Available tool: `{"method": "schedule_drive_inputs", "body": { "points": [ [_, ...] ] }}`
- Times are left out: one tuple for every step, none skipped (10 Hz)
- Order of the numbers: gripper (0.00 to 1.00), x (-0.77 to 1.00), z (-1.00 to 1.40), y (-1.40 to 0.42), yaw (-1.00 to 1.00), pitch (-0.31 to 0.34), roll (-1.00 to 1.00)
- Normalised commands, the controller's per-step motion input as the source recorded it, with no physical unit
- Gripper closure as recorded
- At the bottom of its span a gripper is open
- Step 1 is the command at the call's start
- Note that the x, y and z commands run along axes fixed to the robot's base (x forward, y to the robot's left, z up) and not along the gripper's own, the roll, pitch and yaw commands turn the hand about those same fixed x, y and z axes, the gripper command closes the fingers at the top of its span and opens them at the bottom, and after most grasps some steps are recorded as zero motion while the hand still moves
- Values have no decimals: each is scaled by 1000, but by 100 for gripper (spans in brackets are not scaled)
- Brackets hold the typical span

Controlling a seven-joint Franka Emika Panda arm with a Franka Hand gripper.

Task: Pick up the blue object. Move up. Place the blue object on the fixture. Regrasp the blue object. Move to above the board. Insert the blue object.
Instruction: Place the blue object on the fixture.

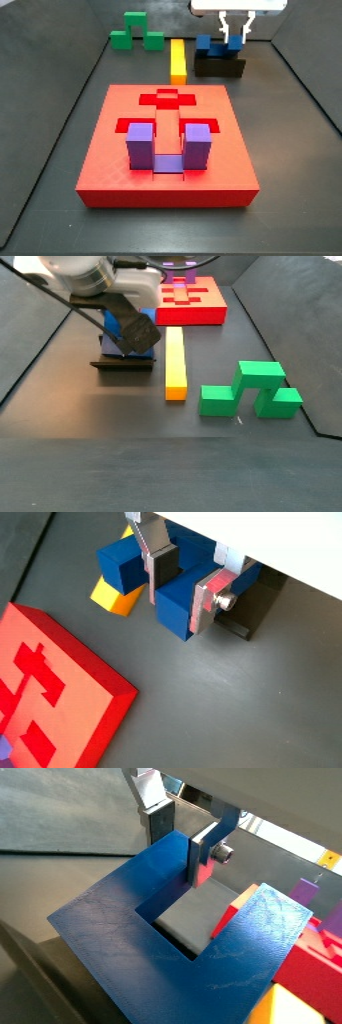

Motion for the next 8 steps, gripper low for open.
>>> {"method": "schedule_drive_inputs", "body": {
  "points": [
    [100,834,-80,117,-69,117,0],
    [100,677,-109,117,-26,9,0],
    [100,374,-114,117,0,0,0],
    [100,0,-31,0,0,0,0],
    [100,0,-106,0,0,0,17],
    [100,-86,-183,0,0,0,0],
    [100,-169,-183,0,0,0,0],
    [100,-77,-89,0,0,0,0]
  ]
}}
